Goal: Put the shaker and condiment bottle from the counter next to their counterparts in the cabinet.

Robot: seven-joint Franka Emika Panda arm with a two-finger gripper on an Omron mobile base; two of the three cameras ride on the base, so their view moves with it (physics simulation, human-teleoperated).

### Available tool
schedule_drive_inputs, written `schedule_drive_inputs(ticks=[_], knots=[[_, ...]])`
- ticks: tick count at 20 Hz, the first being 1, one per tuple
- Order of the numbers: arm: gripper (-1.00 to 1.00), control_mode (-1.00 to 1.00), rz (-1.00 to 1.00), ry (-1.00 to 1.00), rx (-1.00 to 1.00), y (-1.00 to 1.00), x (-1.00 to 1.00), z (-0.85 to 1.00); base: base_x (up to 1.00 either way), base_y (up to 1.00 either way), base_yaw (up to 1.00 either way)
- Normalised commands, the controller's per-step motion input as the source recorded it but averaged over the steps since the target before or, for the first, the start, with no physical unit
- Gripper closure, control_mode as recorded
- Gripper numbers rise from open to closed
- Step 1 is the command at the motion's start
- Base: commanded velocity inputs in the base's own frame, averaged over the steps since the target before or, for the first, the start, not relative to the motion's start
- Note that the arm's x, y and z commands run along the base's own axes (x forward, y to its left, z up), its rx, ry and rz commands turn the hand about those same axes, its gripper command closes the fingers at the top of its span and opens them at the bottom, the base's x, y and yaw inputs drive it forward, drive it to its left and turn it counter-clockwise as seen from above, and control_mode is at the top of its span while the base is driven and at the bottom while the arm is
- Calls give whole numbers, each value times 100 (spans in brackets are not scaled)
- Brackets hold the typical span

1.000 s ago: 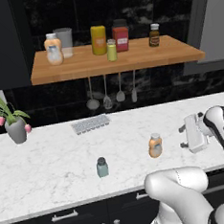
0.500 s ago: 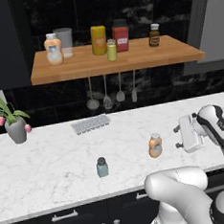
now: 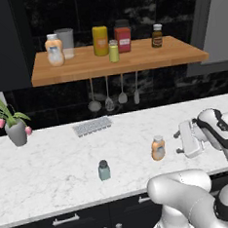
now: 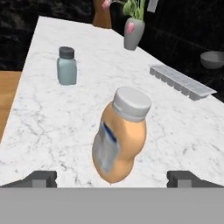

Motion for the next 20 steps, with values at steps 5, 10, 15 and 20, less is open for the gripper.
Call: schedule_drive_inputs(ticks=[5, 10, 15, 20], knots=[[-100, -100, 0, 0, 0, 19, 3, -6, 0, 0, 0], [-100, -100, 0, 0, 0, 17, 7, -5, 0, 0, 0], [-100, -100, 0, 0, 0, 9, 7, -4, 0, 0, 0], [-100, -100, 3, 0, 0, 0, 9, -6, 0, 0, 0]])
